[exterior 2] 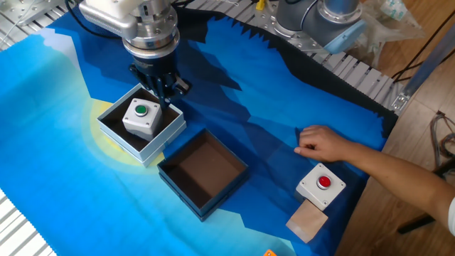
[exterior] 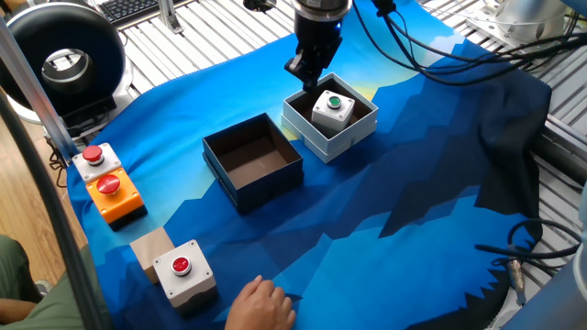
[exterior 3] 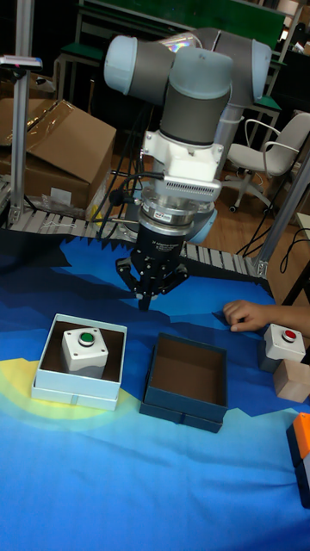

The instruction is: Move an object from one box to another

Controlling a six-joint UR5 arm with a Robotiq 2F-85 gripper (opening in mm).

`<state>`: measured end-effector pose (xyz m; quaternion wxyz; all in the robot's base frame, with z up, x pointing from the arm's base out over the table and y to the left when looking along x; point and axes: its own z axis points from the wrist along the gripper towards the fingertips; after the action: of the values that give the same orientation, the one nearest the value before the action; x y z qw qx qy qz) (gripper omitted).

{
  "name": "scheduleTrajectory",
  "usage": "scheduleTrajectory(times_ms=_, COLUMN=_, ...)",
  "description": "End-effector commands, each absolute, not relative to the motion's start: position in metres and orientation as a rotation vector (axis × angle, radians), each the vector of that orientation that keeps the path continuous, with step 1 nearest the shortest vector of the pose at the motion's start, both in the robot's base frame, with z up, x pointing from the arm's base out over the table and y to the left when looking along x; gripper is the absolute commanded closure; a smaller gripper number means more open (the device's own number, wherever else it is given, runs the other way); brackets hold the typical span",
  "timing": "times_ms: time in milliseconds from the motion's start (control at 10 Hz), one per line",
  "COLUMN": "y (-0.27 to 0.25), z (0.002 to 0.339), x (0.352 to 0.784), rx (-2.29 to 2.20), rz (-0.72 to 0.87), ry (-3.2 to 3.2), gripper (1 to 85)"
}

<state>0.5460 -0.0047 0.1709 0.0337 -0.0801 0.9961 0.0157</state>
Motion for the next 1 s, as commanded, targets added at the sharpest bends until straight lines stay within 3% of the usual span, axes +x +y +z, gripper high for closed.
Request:
scheduleTrajectory(times_ms=0, y=-0.007, z=0.161, x=0.547, rx=-0.285, rz=0.095, ry=3.018, gripper=84.7)
scheduleTrajectory(times_ms=400, y=-0.013, z=0.16, x=0.545, rx=-0.319, rz=0.069, ry=3.023, gripper=84.7)
scheduleTrajectory(times_ms=900, y=-0.034, z=0.158, x=0.512, rx=-0.09, rz=-0.036, ry=3.171, gripper=84.7)
